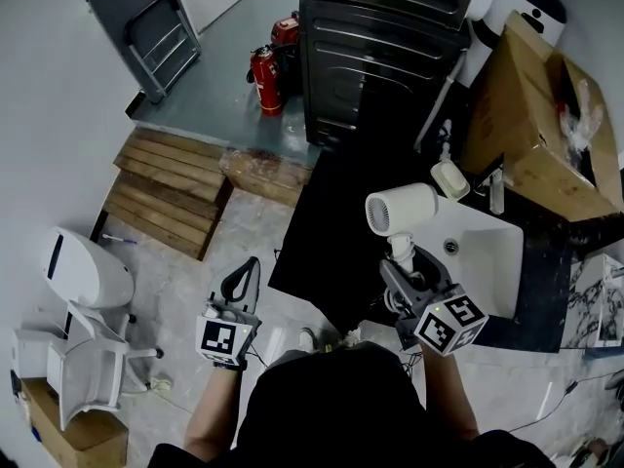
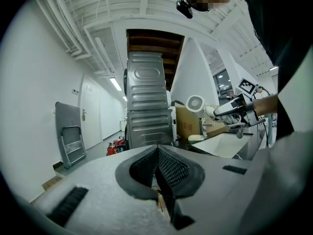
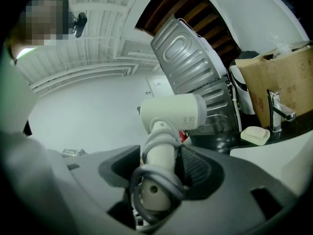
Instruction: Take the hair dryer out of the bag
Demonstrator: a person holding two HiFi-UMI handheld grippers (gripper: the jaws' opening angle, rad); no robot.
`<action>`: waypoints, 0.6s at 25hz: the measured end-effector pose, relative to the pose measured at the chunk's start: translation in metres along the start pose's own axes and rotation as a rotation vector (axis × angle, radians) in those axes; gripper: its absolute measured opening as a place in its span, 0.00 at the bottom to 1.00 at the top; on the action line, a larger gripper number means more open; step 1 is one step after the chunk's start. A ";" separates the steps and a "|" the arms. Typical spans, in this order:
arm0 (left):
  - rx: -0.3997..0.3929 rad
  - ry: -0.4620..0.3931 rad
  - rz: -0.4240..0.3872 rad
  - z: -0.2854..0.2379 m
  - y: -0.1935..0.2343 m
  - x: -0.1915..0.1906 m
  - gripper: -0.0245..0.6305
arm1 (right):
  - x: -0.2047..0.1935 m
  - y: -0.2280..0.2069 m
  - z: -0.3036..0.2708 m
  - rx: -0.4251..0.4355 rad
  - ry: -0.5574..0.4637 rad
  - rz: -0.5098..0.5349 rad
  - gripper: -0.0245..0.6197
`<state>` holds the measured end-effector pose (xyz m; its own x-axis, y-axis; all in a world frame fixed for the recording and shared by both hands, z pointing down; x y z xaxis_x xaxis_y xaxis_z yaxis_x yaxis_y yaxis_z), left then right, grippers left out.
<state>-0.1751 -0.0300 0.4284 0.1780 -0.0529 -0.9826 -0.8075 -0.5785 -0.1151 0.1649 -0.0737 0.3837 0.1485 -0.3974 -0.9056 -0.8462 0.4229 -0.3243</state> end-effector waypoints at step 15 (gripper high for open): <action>0.010 -0.014 0.042 -0.004 -0.003 0.011 0.07 | 0.009 0.009 0.001 0.031 -0.005 0.012 0.44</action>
<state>-0.1691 -0.0320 0.4188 0.1361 -0.0659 -0.9885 -0.8197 -0.5679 -0.0750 0.1590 -0.0719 0.3725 0.1411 -0.3886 -0.9105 -0.8313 0.4529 -0.3221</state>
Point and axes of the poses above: the fingertips, and each gripper's own axes: z backward along the fingers, y to its left, x out of its top, the point moved 8 cm from there along z, backward along the fingers, and after that the axes turned 10 degrees about -x, right-handed, at the moved point
